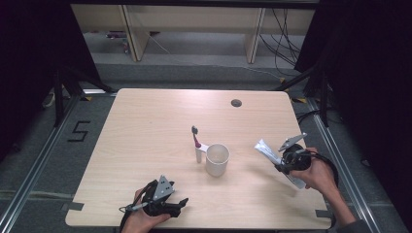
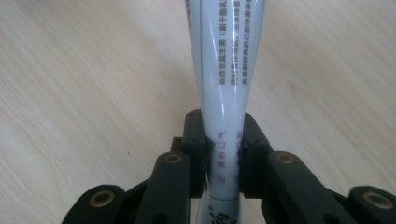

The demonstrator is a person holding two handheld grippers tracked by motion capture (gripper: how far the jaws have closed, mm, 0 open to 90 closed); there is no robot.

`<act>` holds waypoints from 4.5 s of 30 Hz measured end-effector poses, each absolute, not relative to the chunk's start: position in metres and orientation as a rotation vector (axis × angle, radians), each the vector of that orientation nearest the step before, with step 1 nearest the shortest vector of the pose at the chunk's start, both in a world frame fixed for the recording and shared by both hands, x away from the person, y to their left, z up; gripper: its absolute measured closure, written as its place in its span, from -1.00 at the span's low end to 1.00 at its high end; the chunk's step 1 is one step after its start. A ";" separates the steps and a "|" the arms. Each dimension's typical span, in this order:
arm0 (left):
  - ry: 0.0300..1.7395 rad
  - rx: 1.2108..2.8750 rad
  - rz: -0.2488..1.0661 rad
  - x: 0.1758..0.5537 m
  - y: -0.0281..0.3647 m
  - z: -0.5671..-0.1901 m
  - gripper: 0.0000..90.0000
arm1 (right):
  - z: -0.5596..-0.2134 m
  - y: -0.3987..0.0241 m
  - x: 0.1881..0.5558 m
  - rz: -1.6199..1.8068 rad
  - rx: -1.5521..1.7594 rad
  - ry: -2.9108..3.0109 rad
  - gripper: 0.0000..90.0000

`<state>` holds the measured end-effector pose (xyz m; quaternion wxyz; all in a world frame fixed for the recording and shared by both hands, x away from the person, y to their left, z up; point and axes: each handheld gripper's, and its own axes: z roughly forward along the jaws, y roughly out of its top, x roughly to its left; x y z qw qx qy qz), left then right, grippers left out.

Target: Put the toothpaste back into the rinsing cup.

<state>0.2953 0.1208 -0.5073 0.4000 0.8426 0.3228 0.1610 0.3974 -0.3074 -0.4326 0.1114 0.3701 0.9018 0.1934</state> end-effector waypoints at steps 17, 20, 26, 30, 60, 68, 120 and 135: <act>0.839 2.114 0.414 0.295 0.120 -0.507 -0.44 | -0.388 -0.294 0.413 1.068 1.058 2.424 0.71; 0.837 2.126 0.408 0.296 0.121 -0.505 -0.44 | -0.383 -0.284 0.416 1.165 1.023 2.374 0.71; 0.840 2.103 0.413 0.296 0.121 -0.506 -0.44 | -0.378 -0.265 0.422 1.337 0.988 2.286 0.71; 0.835 2.104 0.412 0.296 0.122 -0.505 -0.44 | -0.376 -0.254 0.425 1.418 0.961 2.240 0.71; 0.846 2.092 0.418 0.296 0.122 -0.505 -0.51 | -0.392 -0.188 0.434 1.740 0.924 2.205 0.71; 0.837 2.098 0.421 0.295 0.122 -0.506 -0.50 | -0.399 -0.178 0.429 1.736 0.896 2.223 0.71; 0.821 2.113 0.418 0.295 0.121 -0.506 -0.50 | -0.453 -0.161 0.426 1.627 0.855 2.324 0.69; 0.831 2.114 0.429 0.295 0.122 -0.504 -0.50 | -0.462 -0.164 0.425 1.573 0.872 2.375 0.69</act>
